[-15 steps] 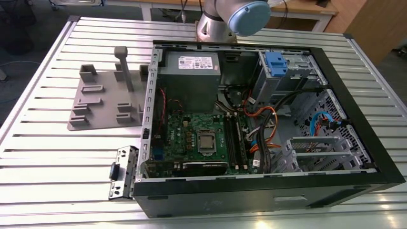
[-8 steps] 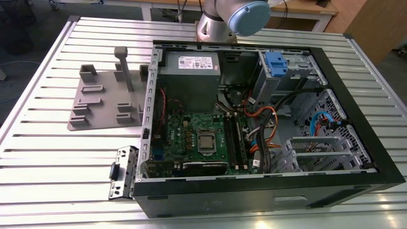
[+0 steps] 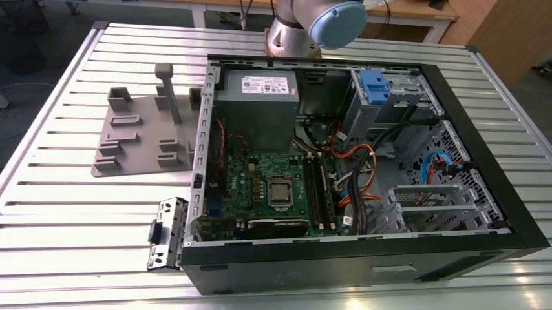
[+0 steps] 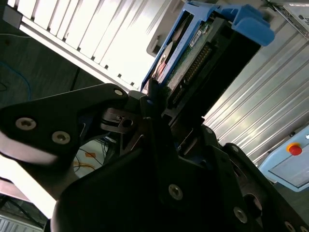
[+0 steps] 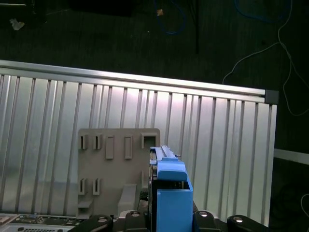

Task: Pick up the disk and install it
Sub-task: 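Pick up the disk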

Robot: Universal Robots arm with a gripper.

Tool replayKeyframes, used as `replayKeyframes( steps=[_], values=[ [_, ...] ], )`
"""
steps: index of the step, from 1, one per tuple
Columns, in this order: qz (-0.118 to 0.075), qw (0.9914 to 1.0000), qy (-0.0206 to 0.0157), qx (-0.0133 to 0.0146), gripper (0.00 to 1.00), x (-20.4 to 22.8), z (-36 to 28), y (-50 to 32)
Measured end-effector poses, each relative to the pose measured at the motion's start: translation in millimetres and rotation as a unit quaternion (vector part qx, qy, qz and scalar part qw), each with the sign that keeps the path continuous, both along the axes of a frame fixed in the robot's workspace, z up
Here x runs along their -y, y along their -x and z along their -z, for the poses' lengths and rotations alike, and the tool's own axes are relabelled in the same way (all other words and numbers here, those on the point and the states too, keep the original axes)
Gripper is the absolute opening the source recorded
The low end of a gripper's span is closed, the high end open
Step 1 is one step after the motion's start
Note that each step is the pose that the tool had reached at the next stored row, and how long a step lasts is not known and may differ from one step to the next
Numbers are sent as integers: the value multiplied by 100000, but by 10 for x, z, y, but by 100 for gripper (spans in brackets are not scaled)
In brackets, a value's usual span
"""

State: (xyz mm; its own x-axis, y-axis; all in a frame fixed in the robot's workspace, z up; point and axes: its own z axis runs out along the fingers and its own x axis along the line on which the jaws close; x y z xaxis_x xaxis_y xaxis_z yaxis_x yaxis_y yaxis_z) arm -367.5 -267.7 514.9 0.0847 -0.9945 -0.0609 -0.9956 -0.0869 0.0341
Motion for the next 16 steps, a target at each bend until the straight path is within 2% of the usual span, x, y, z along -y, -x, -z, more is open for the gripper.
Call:
replayKeyframes(
  steps=[16],
  values=[
    [4,100000,0,3,36,0,-152,0]
  ],
)
